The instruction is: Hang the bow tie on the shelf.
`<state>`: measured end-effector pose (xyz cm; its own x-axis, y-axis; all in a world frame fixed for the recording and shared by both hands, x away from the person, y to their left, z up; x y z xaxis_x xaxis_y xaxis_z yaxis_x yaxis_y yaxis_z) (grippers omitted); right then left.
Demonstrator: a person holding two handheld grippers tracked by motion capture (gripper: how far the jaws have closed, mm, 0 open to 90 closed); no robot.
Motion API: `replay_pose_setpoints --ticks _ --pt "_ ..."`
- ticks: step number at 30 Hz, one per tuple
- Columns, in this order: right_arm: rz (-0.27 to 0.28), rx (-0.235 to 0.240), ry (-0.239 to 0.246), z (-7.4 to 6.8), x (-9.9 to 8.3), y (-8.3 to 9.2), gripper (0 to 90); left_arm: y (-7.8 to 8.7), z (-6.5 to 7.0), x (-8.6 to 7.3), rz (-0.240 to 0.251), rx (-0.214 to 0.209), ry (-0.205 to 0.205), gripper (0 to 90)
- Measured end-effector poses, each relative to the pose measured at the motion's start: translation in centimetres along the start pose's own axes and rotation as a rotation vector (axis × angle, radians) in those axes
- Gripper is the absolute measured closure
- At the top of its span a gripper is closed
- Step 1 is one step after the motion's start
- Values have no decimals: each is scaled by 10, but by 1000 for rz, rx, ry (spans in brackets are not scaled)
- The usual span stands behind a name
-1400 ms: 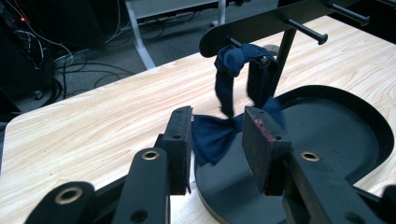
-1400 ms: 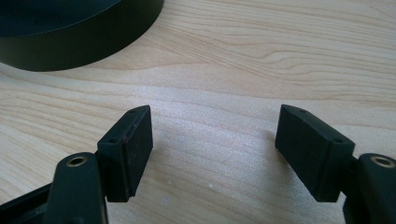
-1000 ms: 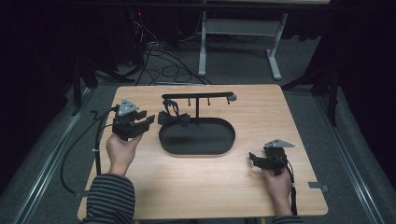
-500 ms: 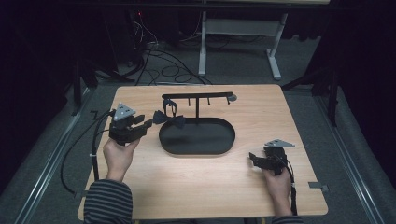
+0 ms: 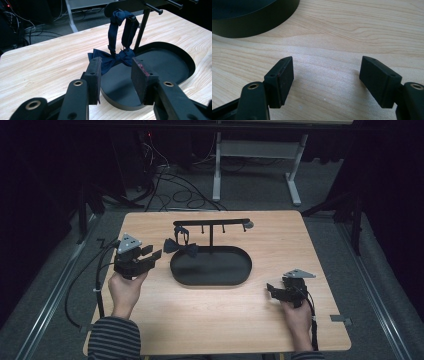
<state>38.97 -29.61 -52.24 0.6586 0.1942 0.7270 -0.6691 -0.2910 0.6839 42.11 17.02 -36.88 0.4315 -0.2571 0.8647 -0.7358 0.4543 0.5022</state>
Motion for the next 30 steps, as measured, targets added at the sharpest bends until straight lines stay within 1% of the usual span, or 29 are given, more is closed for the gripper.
replay_pose_setpoints --ticks 4,13,20,25,30 --pt "0 0 0 0 0 0 288 4 0 -1 0 2 1 604" --pt "0 0 1 0 0 0 287 21 -1 -5 11 13 7 603" --pt "0 -2 3 0 0 0 287 32 -5 -11 31 17 31 603" --pt "0 -2 1 -1 0 0 287 38 -8 -17 35 26 42 603" --pt "-1 -3 3 -1 0 0 286 39 -11 -21 34 27 59 602"
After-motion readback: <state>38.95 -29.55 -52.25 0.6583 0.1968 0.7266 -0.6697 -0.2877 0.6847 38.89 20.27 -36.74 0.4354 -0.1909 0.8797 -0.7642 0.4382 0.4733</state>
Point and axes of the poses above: each handheld gripper's, and its own axes: y roughly backward along the jaws, x roughly out of its top, z roughly to its right, the point moved 3 cm from there along -y, roughly forward along the jaws, and after that the axes turned 2 degrees about x, right-handed, at the moved point
